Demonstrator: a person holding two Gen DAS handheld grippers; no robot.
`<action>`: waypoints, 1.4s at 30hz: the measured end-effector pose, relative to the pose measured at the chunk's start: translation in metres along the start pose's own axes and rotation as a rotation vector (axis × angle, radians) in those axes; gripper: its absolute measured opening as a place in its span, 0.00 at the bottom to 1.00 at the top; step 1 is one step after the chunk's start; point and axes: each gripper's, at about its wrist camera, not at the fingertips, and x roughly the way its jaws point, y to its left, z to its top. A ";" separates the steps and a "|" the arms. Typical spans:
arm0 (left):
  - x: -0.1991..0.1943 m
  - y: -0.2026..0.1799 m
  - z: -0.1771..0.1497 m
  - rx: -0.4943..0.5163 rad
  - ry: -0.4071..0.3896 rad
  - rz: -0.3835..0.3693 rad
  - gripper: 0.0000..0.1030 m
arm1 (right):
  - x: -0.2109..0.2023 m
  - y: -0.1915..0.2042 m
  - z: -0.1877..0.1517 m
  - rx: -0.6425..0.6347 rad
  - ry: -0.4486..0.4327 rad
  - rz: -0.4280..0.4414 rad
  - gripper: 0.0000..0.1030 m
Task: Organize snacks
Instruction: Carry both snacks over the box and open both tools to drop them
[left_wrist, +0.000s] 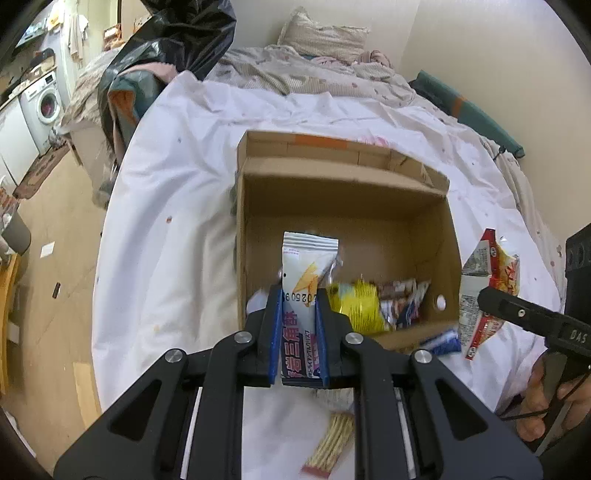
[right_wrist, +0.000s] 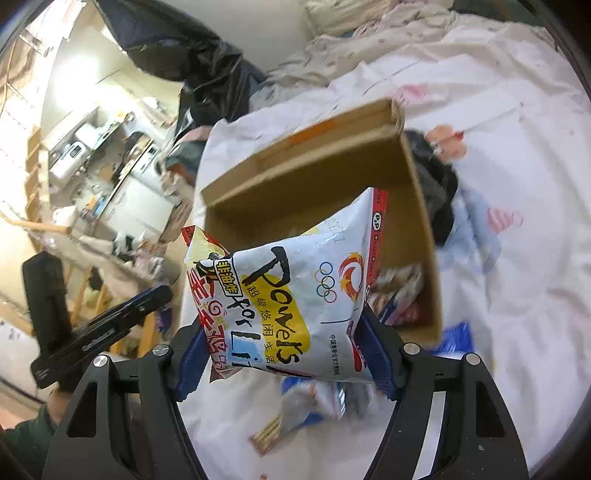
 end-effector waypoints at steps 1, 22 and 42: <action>0.003 -0.002 0.005 0.005 -0.007 0.004 0.13 | 0.004 0.000 0.002 -0.001 -0.011 -0.004 0.72; 0.056 -0.001 -0.002 -0.033 0.030 -0.011 0.14 | 0.042 -0.009 0.002 0.023 0.014 -0.062 0.73; 0.050 -0.004 -0.004 -0.033 0.015 -0.029 0.71 | 0.043 -0.011 0.003 0.020 0.000 -0.101 0.89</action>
